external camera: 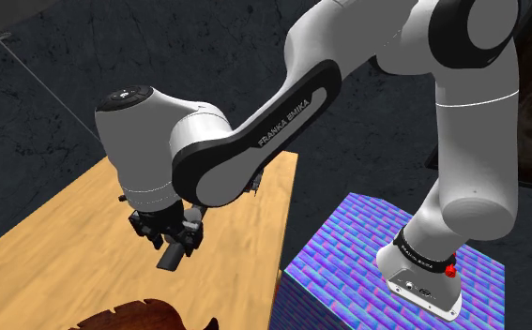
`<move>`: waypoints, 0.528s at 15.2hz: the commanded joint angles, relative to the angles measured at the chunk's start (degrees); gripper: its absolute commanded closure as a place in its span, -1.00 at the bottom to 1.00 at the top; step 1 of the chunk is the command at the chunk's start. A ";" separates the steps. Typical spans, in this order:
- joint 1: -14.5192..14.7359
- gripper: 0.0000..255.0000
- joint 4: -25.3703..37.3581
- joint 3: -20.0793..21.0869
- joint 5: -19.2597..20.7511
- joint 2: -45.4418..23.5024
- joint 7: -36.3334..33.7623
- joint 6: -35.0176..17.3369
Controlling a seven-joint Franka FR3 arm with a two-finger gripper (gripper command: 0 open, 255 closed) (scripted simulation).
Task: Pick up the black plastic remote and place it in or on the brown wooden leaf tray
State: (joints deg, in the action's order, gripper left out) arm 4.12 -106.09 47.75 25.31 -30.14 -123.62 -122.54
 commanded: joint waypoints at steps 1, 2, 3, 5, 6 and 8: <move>-0.32 1.00 0.26 0.17 -0.35 0.41 0.23 0.54; -0.53 1.00 0.47 0.47 -0.75 0.84 0.47 1.08; -0.76 1.00 0.69 0.80 -1.12 1.25 0.69 1.63; -1.15 1.00 1.17 1.36 -1.90 2.09 1.15 2.73; -1.34 1.00 1.43 1.63 -2.29 2.50 1.38 3.29; -1.70 1.00 1.99 2.15 -3.04 3.30 1.82 4.43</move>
State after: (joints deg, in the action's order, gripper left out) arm 2.39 -105.04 49.62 22.53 -27.25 -121.92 -118.70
